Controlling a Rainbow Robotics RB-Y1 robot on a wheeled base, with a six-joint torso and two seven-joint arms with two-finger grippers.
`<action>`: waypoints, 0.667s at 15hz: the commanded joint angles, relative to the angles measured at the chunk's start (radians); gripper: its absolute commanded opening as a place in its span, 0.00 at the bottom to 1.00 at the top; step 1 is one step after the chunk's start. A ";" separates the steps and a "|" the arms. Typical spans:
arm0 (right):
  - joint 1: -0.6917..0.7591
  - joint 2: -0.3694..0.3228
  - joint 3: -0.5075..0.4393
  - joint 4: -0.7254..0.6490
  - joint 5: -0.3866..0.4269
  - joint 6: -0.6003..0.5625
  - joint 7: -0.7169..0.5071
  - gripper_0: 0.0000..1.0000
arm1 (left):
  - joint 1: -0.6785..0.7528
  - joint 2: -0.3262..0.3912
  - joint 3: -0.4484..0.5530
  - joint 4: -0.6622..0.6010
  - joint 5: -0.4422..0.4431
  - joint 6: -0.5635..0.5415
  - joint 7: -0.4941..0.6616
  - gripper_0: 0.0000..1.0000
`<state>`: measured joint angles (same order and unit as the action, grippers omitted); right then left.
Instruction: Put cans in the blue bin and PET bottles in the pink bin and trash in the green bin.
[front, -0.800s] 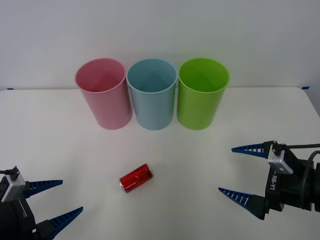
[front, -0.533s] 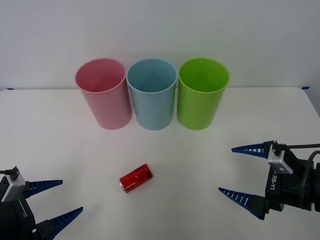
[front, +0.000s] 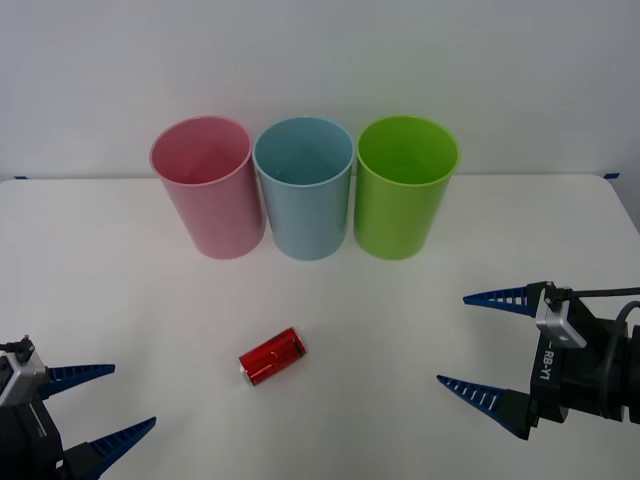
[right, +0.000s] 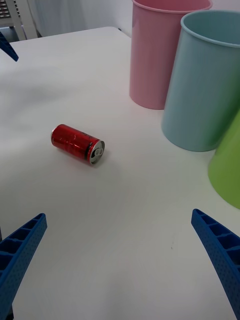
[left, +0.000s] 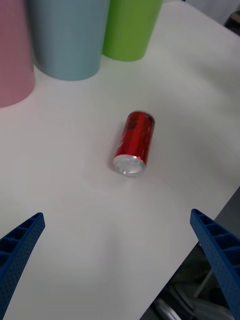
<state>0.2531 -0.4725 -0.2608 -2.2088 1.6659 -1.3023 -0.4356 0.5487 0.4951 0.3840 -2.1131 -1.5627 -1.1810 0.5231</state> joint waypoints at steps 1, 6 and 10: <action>0.000 0.000 0.000 0.000 0.000 0.000 0.000 1.00 | 0.013 0.076 -0.017 -0.008 0.006 0.023 -0.005 1.00; 0.000 0.000 0.000 0.000 0.000 0.000 0.000 1.00 | 0.040 0.181 -0.119 -0.041 0.024 0.182 -0.012 1.00; 0.000 0.000 0.000 0.000 0.000 0.000 0.000 1.00 | 0.071 0.477 -0.347 -0.097 0.055 0.558 0.032 1.00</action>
<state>0.2531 -0.4725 -0.2607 -2.2088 1.6660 -1.3023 -0.4357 0.6193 0.9166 0.0784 -2.2015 -1.5089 -0.6883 0.5419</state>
